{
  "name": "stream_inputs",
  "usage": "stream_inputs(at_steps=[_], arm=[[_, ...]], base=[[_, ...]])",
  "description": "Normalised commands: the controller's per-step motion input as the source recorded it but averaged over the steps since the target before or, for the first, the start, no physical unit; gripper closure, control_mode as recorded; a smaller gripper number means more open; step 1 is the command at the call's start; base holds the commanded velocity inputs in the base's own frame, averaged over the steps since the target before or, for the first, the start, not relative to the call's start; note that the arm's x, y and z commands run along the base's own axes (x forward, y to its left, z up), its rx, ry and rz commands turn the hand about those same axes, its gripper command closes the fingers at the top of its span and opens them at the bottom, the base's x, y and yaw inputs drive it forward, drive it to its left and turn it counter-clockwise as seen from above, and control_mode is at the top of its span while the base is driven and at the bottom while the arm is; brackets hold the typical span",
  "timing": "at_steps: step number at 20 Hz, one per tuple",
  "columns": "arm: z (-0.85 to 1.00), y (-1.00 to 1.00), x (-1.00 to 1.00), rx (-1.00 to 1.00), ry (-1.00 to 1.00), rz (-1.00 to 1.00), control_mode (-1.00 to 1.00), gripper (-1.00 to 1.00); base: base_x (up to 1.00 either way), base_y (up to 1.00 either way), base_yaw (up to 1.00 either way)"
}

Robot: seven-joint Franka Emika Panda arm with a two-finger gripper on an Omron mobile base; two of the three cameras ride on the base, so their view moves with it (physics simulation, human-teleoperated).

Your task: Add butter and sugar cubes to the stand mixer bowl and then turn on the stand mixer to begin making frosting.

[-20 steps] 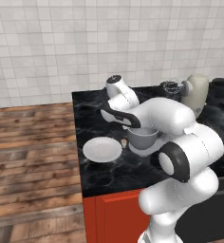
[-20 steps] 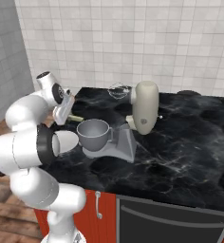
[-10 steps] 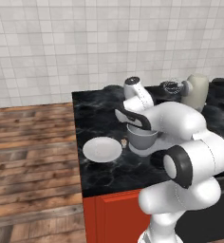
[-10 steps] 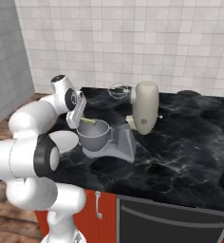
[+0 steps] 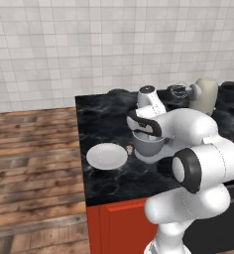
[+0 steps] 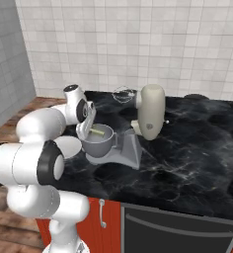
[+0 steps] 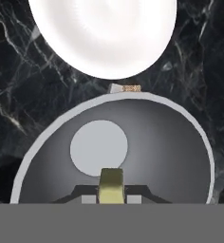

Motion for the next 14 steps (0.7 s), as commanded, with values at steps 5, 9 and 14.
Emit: stream_inputs(at_steps=[5,9,14], arm=[[-0.32,0.00,0.11,0.03,0.07,0.00,-1.00,1.00],[-0.33,0.00,0.22,0.00,0.10,0.00,-1.00,-1.00],[-0.10,0.00,0.11,0.00,0.05,0.00,-1.00,-1.00]], base=[[0.00,0.00,0.00],[0.00,0.00,0.00],[0.00,0.00,0.00]])
